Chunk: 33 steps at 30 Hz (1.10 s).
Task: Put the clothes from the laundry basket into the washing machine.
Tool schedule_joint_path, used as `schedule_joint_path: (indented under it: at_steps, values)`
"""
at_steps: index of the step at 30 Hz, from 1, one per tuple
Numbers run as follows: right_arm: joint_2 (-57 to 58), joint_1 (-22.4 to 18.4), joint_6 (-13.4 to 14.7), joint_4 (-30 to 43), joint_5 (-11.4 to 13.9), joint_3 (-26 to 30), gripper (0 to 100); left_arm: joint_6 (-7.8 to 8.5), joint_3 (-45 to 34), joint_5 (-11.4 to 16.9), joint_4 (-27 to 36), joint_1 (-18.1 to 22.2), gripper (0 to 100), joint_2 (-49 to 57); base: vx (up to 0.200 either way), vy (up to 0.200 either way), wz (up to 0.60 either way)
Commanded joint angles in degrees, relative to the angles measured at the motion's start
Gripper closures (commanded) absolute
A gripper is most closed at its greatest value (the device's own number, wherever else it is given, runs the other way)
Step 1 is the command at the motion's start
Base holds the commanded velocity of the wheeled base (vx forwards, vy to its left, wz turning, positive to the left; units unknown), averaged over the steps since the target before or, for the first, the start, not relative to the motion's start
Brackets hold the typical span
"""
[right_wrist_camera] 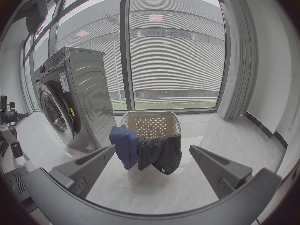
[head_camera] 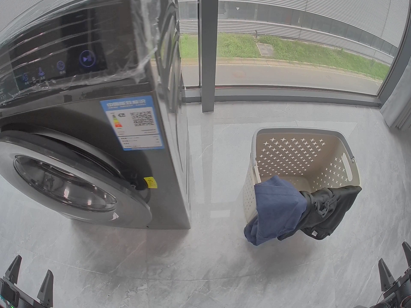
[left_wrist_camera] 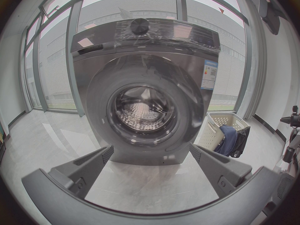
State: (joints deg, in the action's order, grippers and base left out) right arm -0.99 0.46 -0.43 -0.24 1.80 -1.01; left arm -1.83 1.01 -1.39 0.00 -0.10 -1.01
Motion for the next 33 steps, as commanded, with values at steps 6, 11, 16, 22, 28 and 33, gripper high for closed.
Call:
schedule_joint_path:
  at_steps: [6,11,16,22,28,33]
  values:
    - [0.37,-0.02,-0.01,-0.02,0.04,1.01,0,-0.19,-0.92,-0.02,0.00,0.01,0,0.66,0.000,0.200,0.00]
    - [0.37,-0.02,-0.01,-0.02,0.04,1.01,0,-0.28,-0.92,-0.02,0.00,0.01,0,0.57,0.000,0.200,0.00]
    - [0.37,-0.02,-0.01,-0.02,0.04,1.01,0,-0.28,-0.92,-0.02,0.00,0.01,0,0.57,0.000,0.200,0.00]
    - [0.37,-0.02,-0.01,-0.02,0.04,1.01,0,0.69,-1.01,-0.46,0.09,0.10,0,0.75,0.000,0.133,0.00]
    - [0.37,-0.02,-0.10,-0.02,0.04,1.01,0,1.13,-1.01,-0.28,0.00,0.01,0,0.66,0.000,0.000,0.00]
    - [0.28,-0.02,-0.36,0.07,0.13,1.01,0,1.83,-1.01,0.16,0.09,0.01,0,0.66,0.000,0.160,0.00]
